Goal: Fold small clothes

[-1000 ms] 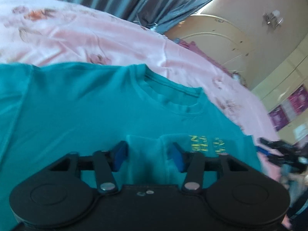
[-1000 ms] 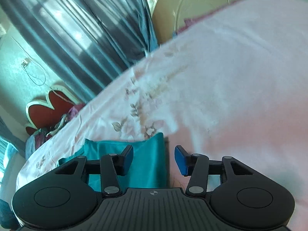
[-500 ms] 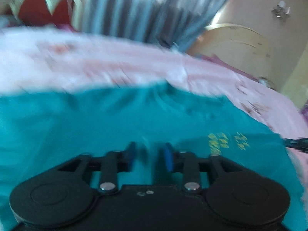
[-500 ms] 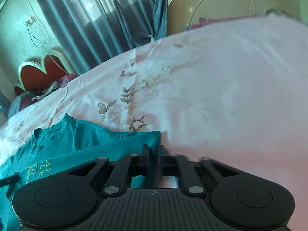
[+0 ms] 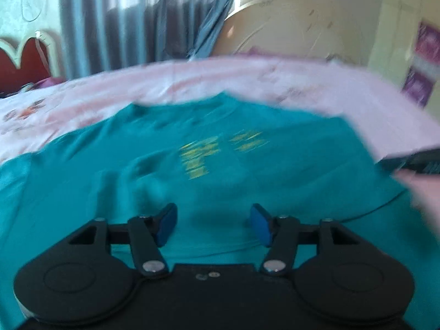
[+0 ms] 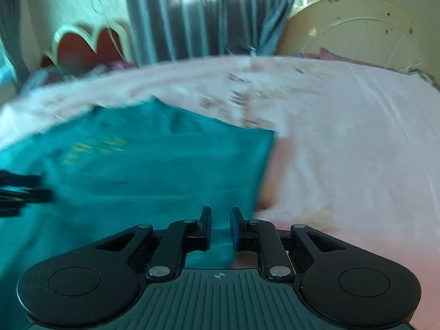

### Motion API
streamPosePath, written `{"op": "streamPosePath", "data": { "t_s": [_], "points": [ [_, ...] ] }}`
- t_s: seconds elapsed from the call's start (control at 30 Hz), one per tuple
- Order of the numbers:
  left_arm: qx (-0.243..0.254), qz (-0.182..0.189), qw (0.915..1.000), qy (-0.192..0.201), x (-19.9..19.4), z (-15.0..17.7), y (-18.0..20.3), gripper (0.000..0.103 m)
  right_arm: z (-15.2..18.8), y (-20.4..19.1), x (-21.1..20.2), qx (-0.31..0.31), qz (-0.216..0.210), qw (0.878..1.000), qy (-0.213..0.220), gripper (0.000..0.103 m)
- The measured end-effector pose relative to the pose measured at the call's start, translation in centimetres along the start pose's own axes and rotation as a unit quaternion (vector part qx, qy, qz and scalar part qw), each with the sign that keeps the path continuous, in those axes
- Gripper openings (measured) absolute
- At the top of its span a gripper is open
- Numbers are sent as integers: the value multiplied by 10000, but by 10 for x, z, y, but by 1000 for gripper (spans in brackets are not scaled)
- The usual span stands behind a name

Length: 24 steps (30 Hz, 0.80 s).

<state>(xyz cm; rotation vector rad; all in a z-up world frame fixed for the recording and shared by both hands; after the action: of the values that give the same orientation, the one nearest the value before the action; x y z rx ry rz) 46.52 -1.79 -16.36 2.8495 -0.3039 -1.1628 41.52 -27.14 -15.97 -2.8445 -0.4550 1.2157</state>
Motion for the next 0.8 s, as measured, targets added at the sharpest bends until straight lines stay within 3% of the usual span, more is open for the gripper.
{"op": "streamPosePath", "data": {
  "t_s": [0.1, 0.17, 0.33, 0.37, 0.43, 0.57, 0.63, 0.7, 0.8],
  "points": [
    [172, 262, 9994, -142, 16, 3, 36, 68, 13, -30, 14, -18, -197, 9997, -126, 15],
    [378, 208, 9984, -362, 26, 14, 43, 69, 24, -34, 18, 20, -193, 9995, -235, 15],
    [41, 112, 9996, -249, 8, 25, -6, 75, 38, -1, -13, 372, -17, 9988, -302, 15],
    [21, -18, 9997, -243, 7, 26, -12, 71, 40, 2, -12, 475, -85, 9982, -347, 15],
    [-30, 43, 9996, -270, 8, 23, -18, 70, 35, 2, -12, 495, -128, 9981, -353, 15],
    [7, 62, 9999, 95, -5, -1, -19, 69, 13, 2, -15, 374, -57, 9993, -77, 15],
    [133, -213, 9996, -102, 6, -5, -25, 70, 16, 12, 8, 378, 118, 9981, -472, 15],
    [170, -511, 9972, -522, 24, -2, -36, 68, 8, 17, 13, 441, 51, 9981, -438, 15],
    [161, -439, 9985, -270, 25, -19, -42, 67, -17, 23, 21, 265, 177, 9992, -231, 15]
  ]
}}
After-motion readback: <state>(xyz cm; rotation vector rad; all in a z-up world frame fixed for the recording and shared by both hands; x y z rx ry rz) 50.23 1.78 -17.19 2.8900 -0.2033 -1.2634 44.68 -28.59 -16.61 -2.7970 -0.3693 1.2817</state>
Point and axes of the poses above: each gripper's, at about its wrist camera, not at the fingertips, and x roughly the way its jaws point, y to its right, z to its underside, the point moved 6 cm from there along x, roughly the way its jaws point, and after that the axes turned 5 degrees about -x, right-handed, at the moved point
